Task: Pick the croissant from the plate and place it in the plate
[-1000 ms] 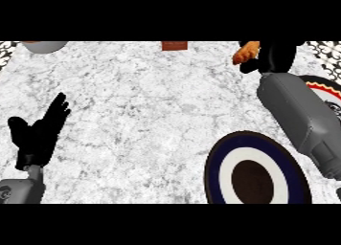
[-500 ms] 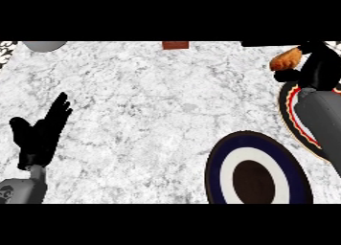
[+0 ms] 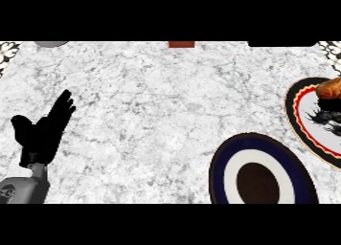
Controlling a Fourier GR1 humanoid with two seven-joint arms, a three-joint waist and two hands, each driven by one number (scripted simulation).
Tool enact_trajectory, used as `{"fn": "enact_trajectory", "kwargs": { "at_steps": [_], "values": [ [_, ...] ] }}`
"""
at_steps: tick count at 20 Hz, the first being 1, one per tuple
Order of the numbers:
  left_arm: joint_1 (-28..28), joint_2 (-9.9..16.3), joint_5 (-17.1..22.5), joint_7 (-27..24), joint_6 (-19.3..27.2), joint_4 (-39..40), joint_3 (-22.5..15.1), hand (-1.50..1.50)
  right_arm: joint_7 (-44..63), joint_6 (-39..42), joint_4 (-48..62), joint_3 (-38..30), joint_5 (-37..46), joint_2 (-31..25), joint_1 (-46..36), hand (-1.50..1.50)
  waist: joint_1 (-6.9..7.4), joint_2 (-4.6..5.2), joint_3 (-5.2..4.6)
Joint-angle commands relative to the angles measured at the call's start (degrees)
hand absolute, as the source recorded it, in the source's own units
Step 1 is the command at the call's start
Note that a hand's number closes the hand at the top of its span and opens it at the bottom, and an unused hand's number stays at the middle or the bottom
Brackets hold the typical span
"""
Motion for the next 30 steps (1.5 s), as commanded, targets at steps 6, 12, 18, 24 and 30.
{"fn": "enact_trajectory", "kwargs": {
  "at_steps": [6,12,18,24,30],
  "values": [
    [-0.4,-2.5,-2.1,-1.5,0.4,1.2,-1.1,0.0,-17.8,11.1,4.4,-10.3,-16.8,1.7,6.3,-1.5,0.93,0.4,0.09],
    [-5.5,-0.8,-1.7,0.0,-1.2,4.5,2.2,0.0,-31.7,10.8,6.3,-15.2,-16.5,-1.5,5.2,-1.5,0.76,0.41,0.07],
    [-0.5,-1.5,-2.0,-2.2,-0.7,3.0,2.0,0.0,-40.5,8.8,-10.0,-18.8,-23.6,2.5,7.3,-1.5,-0.01,-0.23,-0.01],
    [-1.1,-0.5,-1.5,0.4,-1.9,1.4,2.6,0.0,-33.6,13.7,-19.7,-25.9,-34.6,3.6,12.1,-1.5,-0.43,-0.26,-0.01],
    [-1.6,-3.8,-3.0,2.6,0.0,-1.2,0.5,0.0,-37.2,22.4,-20.9,-31.7,-43.9,6.2,17.9,-1.5,0.38,0.12,0.03]
  ]
}}
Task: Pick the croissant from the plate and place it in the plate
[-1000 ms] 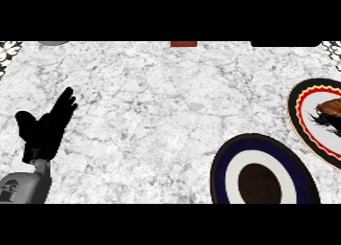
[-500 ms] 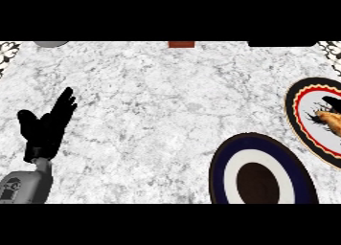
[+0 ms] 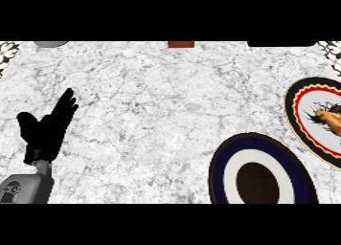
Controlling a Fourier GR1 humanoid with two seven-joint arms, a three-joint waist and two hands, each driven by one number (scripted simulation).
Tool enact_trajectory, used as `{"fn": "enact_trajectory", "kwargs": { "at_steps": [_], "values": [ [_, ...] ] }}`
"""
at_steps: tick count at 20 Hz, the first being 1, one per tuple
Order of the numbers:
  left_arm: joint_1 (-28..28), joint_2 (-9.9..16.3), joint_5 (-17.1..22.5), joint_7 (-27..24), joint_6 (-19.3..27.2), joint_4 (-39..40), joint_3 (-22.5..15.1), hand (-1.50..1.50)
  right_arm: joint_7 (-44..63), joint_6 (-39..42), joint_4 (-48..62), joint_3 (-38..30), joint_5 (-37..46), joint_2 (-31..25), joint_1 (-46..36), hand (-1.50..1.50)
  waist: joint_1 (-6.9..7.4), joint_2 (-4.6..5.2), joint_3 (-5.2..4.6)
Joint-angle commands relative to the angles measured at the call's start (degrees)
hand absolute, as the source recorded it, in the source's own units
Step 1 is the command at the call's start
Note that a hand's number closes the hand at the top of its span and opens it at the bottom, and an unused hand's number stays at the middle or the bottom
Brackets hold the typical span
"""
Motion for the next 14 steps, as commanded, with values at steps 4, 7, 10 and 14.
{"fn": "enact_trajectory", "kwargs": {
  "at_steps": [4,7,10,14],
  "values": [
    [0.7,0.3,0.6,-1.5,-2.7,1.0,2.4,0.0,-5.8,12.1,0.9,-9.1,-7.3,-2.8,6.2,-1.5,0.63,0.24,0.01],
    [-1.9,-2.5,-2.2,3.0,0.3,-0.6,0.4,0.0,-4.3,7.5,-9.7,-7.6,-4.4,2.9,12.6,-1.5,0.39,0.18,-0.01],
    [-3.5,-1.7,-2.5,-0.4,-1.6,4.0,2.1,0.0,-9.3,13.2,-0.1,-11.8,-5.6,-0.2,11.2,-1.5,0.45,0.31,0.01],
    [0.4,-3.1,-3.2,0.7,-1.5,-1.5,1.6,0.0,-11.1,16.4,0.8,-15.8,-6.5,-0.7,13.0,-1.5,0.72,0.25,0.01]
  ]
}}
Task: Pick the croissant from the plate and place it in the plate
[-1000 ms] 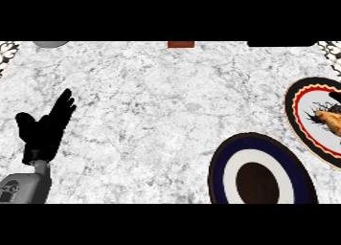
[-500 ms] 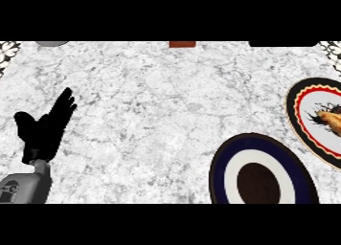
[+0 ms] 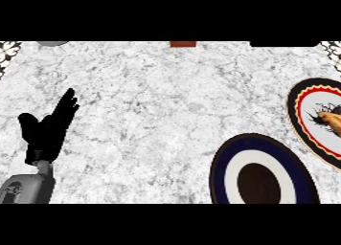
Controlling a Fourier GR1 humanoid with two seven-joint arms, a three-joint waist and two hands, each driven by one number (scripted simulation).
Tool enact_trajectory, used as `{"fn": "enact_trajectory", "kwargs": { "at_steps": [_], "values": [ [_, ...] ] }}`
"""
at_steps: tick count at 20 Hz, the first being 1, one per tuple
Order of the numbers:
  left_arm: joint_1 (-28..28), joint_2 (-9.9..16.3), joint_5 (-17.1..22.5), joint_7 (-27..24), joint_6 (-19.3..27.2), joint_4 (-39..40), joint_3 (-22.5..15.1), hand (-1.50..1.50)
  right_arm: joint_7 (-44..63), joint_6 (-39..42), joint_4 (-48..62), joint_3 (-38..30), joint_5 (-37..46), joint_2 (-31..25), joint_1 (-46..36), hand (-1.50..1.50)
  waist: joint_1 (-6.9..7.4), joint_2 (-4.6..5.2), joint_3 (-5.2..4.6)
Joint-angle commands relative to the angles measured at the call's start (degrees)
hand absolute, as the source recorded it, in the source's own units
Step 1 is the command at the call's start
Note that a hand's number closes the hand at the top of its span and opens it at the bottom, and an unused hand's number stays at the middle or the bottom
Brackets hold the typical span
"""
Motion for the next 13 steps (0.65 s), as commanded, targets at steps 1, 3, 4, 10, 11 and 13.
{"fn": "enact_trajectory", "kwargs": {
  "at_steps": [1,3,4,10,11,13],
  "values": [
    [-0.1,-0.8,-1.6,1.9,0.4,-1.7,-0.6,0.0,-6.4,4.5,6.6,-3.7,-0.1,-0.5,1.4,-1.5,0.18,0.04,0.02],
    [-1.1,-0.4,-0.6,2.7,-0.3,-1.5,1.4,0.0,-5.1,4.3,6.2,-4.9,0.2,-1.1,1.3,-1.5,0.15,0.02,0.01],
    [-1.8,-0.7,-0.8,4.4,-0.6,-2.3,0.8,0.0,-5.4,5.5,7.8,-4.7,0.9,-1.9,0.7,-1.5,0.18,0.03,0.01],
    [-3.3,-1.7,-1.4,-3.1,-1.7,6.3,3.1,0.0,-7.8,5.3,10.7,-4.4,4.0,-0.3,2.0,-1.5,0.08,0.09,-0.01],
    [-1.7,-0.4,-0.6,1.4,-3.0,0.4,3.2,0.0,-1.9,5.3,4.7,-5.8,2.7,-1.3,3.8,-1.5,0.09,0.0,-0.02],
    [-2.5,-1.0,-1.4,0.1,-2.7,2.6,3.1,0.0,-8.8,9.7,12.2,-7.7,2.2,-1.8,4.5,-1.5,0.07,0.05,0.0]
  ]
}}
